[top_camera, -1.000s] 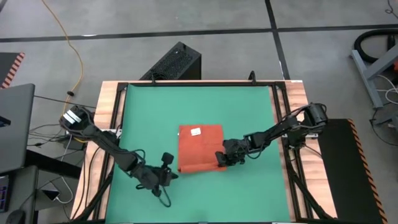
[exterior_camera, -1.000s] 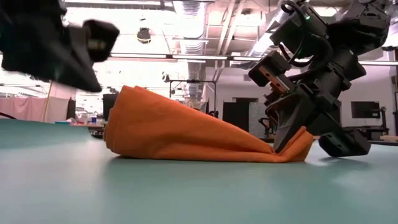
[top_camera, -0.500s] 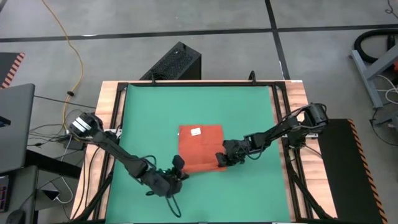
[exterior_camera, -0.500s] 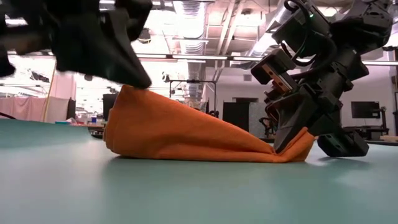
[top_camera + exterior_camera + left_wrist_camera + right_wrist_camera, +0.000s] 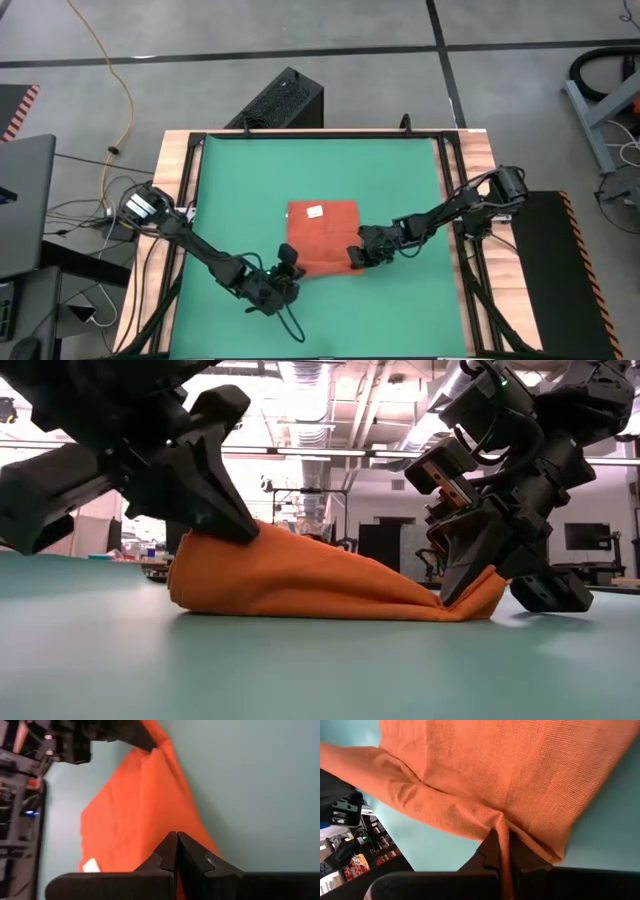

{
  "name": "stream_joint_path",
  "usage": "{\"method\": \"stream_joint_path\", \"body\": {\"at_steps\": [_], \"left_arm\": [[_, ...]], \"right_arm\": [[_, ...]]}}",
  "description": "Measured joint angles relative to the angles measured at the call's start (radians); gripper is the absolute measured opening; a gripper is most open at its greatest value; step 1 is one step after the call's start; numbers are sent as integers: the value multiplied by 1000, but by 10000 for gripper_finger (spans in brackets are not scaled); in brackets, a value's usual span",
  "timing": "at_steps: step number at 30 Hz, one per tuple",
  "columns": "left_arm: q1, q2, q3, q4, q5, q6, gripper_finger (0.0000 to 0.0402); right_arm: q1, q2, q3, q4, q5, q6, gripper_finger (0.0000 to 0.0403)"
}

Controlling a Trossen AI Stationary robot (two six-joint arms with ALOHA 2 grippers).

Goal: Roll towel into tight, uniform cylinder
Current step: Roll the orange table napkin

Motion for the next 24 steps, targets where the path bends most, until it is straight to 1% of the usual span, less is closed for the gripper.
{"method": "stream_joint_path", "body": {"at_steps": [5,8,12,17,19,21,24], "left_arm": [[8,-4,0,-2,-43,12,0],[29,-5,0,-18,3,-20,0],[70,-5,0,-79,76,-108,0],[90,-5,0,-178,93,-216,0],[94,-5,0,-206,117,-250,0],[95,-5,-2,-209,143,-276,0],[90,-5,-39,-155,165,-292,0]], "right_arm": [[0,0,0,-1,0,-10,16],[0,0,0,-1,0,-20,16],[0,0,0,-1,0,-27,16],[1,0,0,-1,-1,-31,16],[1,0,0,-1,-1,-34,16],[1,0,0,-1,-2,-52,16],[1,0,0,0,-2,-58,16]]}}
